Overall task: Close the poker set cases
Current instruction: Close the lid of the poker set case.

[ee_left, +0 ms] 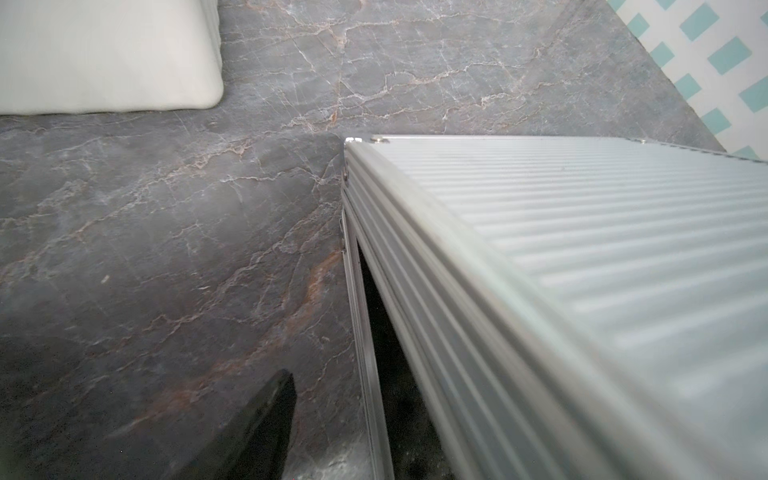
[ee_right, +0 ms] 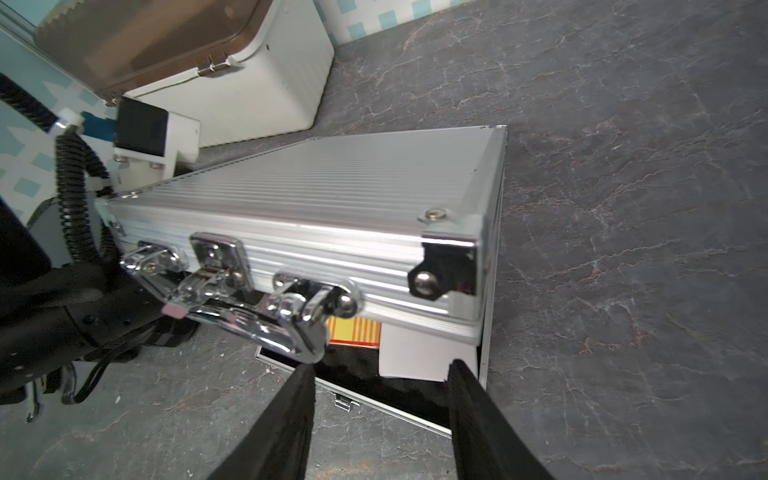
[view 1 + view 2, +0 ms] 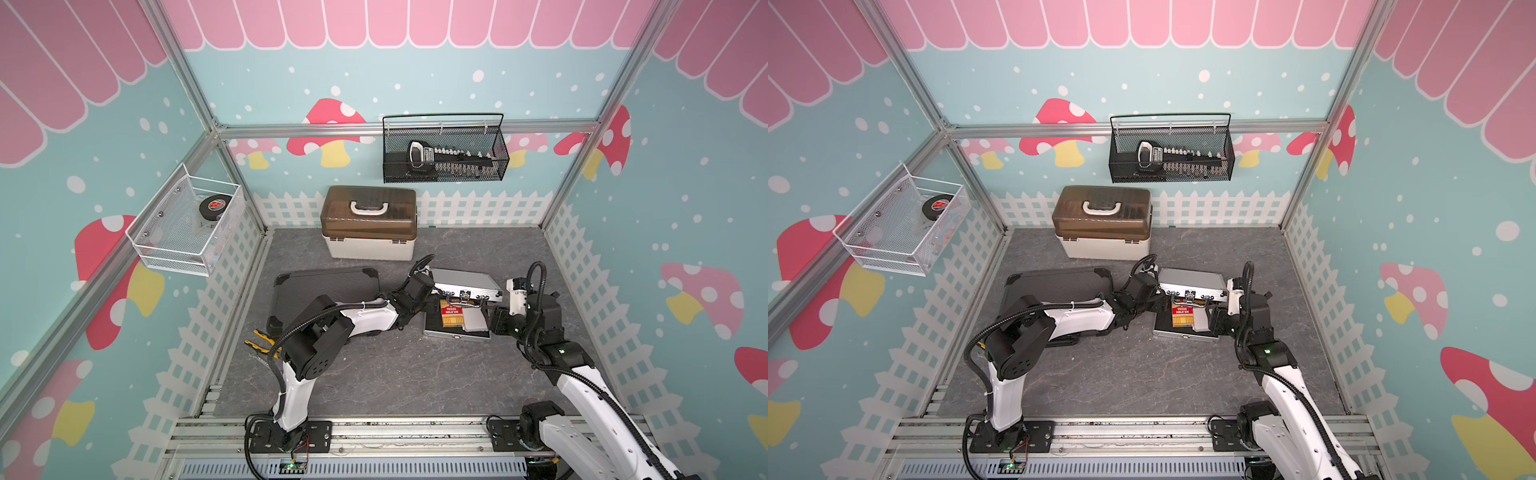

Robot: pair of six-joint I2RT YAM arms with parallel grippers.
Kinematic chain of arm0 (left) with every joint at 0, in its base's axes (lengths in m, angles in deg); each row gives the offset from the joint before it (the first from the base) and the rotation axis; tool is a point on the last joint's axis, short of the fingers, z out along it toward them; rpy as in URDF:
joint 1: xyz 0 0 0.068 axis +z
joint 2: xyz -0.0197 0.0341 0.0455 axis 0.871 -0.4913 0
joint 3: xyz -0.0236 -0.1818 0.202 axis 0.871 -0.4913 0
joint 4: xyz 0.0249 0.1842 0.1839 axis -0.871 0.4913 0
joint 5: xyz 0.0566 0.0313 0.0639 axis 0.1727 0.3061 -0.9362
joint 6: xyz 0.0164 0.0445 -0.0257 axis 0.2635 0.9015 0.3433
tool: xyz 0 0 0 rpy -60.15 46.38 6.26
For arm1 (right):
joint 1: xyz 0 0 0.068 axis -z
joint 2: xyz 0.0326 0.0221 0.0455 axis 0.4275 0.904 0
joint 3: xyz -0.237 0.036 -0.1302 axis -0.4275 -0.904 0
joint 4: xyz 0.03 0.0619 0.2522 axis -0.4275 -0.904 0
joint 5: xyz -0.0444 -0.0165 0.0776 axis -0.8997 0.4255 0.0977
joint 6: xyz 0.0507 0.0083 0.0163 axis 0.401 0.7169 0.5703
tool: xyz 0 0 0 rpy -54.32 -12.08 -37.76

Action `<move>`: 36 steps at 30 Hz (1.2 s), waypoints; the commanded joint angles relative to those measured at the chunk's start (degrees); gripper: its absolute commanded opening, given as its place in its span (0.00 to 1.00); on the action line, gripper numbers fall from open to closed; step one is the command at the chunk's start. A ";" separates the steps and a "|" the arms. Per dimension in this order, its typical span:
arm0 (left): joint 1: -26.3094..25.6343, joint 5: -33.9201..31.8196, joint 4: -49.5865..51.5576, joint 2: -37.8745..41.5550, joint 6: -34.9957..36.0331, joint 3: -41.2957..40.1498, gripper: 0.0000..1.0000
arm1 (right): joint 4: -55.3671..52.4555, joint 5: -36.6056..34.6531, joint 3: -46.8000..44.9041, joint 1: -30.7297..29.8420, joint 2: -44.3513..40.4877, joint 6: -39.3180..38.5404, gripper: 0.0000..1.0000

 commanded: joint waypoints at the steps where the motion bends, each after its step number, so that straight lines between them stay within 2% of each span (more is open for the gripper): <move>1: -0.32 -0.07 -1.98 0.74 -1.56 -0.79 0.72 | 1.07 4.51 -1.68 -0.28 -0.33 3.42 0.52; 6: -0.46 -0.14 -2.25 0.76 -1.63 -1.17 0.72 | 5.39 6.53 -3.60 -0.31 1.05 6.57 0.50; 21: -0.91 -0.18 -2.26 1.29 -1.47 -2.77 0.72 | 20.35 6.50 -9.47 -0.26 1.09 16.07 0.40; 36: -1.62 -0.67 -1.41 1.56 -1.74 -4.10 0.71 | 21.50 3.69 -11.11 -0.31 1.26 17.87 0.16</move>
